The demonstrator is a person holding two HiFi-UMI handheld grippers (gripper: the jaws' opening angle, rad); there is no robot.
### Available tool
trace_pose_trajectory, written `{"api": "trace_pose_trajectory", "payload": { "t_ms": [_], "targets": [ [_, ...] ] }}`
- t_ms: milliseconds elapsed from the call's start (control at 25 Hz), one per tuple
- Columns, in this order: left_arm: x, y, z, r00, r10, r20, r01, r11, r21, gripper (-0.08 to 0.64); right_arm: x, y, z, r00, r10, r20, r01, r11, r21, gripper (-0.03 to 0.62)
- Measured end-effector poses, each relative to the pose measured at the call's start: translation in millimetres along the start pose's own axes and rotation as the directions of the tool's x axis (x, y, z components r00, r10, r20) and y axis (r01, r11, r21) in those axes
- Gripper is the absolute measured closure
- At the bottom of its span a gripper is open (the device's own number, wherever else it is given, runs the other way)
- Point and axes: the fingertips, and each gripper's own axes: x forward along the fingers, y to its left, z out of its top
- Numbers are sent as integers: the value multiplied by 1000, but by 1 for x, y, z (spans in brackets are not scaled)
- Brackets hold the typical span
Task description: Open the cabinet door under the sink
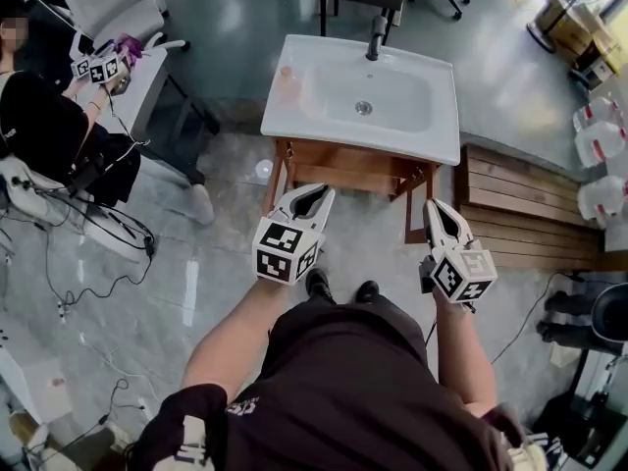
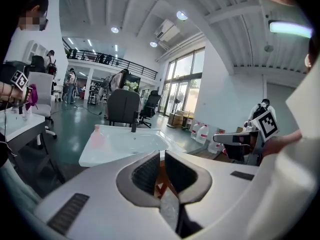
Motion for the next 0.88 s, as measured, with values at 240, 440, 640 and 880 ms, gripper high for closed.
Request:
{"api": "trace_pose_trajectory", "payload": {
  "t_ms": [240,440,640,880],
  "targets": [
    [-15,13,42,995,69,68,-72,997,37,518,-4,20,47,996,47,71,-42,996,-77,578],
    [-30,-6,72,987,110,118,-119,991,64,520,-23,16,85,985,74,156,-53,990,-131,580],
    [-43,-28,87,977,136,161,-150,986,76,528,-49,18,112,963,133,235,-89,979,-186,580],
    [-41,-55,104,968,131,215,-156,982,103,531,-62,9,107,940,230,253,-183,964,-196,580]
  ]
}}
